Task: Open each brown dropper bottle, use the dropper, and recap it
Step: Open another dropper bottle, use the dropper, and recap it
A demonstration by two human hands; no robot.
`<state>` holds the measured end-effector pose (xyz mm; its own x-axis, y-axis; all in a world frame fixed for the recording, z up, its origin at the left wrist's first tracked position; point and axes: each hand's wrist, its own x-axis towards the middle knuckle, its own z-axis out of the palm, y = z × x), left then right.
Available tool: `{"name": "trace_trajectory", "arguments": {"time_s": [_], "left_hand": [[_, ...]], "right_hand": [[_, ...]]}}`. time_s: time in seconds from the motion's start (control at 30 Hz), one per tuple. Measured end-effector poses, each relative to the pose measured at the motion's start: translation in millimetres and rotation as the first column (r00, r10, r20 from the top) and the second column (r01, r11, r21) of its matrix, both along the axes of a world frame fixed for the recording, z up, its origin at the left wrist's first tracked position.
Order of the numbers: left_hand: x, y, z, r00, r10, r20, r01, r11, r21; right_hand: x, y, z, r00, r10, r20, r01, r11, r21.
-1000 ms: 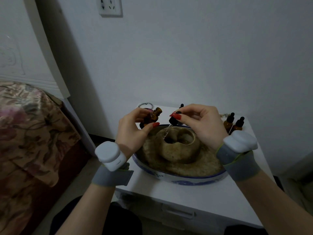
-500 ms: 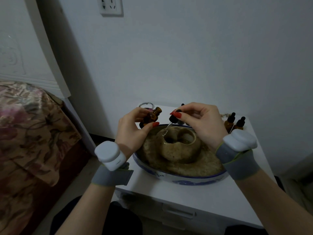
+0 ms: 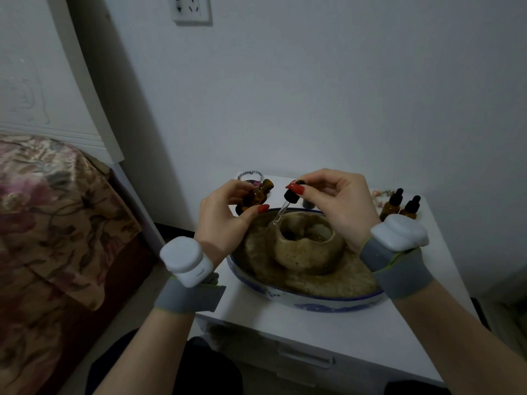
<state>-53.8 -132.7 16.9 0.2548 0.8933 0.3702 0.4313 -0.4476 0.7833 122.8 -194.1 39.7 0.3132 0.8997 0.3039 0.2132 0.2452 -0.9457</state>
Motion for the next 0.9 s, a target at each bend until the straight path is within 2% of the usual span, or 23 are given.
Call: {"name": "trace_trajectory", "arguments": {"time_s": [0.9], "left_hand": [[-0.4,-0.7,-0.5,1.000,0.002,-0.003,-0.002,1.000,-0.007]], "right_hand": [[1.4,3.9,-7.9,1.000,-0.021,0.002,0.021,1.000,0.008]]}}
